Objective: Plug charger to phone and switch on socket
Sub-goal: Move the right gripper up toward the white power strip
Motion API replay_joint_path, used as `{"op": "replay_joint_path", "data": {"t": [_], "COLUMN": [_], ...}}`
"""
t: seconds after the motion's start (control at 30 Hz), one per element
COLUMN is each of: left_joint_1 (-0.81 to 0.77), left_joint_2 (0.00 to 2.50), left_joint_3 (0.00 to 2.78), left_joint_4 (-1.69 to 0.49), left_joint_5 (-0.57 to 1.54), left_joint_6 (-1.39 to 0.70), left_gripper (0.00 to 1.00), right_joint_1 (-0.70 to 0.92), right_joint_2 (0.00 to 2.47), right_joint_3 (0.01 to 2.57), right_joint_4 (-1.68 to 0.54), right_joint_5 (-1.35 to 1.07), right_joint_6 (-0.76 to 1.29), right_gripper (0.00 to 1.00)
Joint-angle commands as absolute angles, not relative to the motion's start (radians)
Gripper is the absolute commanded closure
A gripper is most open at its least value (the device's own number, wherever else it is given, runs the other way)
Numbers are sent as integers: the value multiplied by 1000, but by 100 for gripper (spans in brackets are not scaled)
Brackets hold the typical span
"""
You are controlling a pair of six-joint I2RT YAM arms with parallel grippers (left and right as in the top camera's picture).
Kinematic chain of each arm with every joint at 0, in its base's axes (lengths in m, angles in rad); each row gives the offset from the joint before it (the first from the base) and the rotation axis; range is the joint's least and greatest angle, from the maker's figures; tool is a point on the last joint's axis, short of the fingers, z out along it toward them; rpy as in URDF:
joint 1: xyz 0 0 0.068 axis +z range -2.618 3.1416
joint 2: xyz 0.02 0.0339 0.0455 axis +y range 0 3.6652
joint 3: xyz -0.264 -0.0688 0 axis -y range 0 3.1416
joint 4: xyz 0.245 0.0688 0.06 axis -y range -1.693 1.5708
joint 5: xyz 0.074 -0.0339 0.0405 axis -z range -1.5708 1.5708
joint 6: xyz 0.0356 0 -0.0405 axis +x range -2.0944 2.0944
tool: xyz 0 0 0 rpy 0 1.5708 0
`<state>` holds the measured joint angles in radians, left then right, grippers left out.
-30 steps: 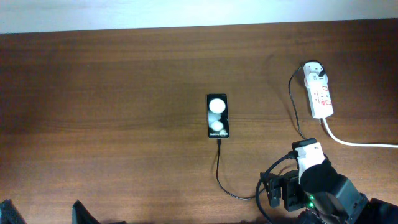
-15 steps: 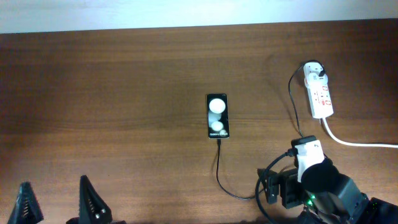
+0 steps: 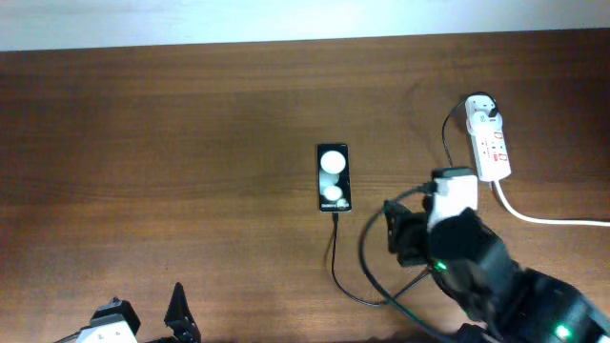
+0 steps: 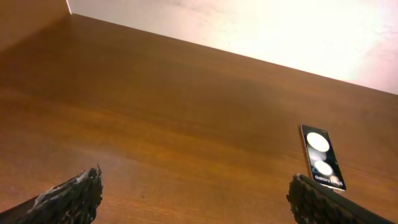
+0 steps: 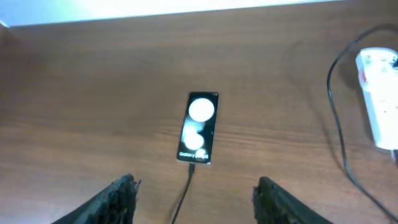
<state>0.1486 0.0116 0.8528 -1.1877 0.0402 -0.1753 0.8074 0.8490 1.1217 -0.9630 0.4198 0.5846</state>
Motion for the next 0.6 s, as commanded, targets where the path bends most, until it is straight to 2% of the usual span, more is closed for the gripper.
{"op": "replay_joint_path", "data": {"t": [0.0, 0.1, 0.2, 0.37, 0.47, 0.57], "left_joint_1": [154, 154, 154, 154, 154, 154], "left_joint_2": [7, 7, 7, 7, 7, 7], "left_joint_3": [852, 846, 833, 833, 778, 601], "left_joint_4": [-1187, -1184, -1172, -1176, -1050, -896], "left_joint_5": [37, 38, 36, 34, 30, 30], "left_joint_6": [-163, -163, -163, -163, -163, -163], "left_gripper": [1, 1, 1, 1, 1, 1], "right_joint_1": [778, 686, 524, 297, 226, 213], "right_joint_2": [935, 1012, 1056, 1044, 1044, 1044], "right_joint_3": [1159, 1213, 1248, 1248, 1248, 1248], "right_joint_4": [-962, -1008, -1118, -1223, -1269, -1289], "right_joint_5": [429, 330, 257, 201, 183, 183], "right_joint_6": [653, 671, 671, 670, 670, 670], "right_gripper": [51, 60, 72, 75, 81, 88]}}
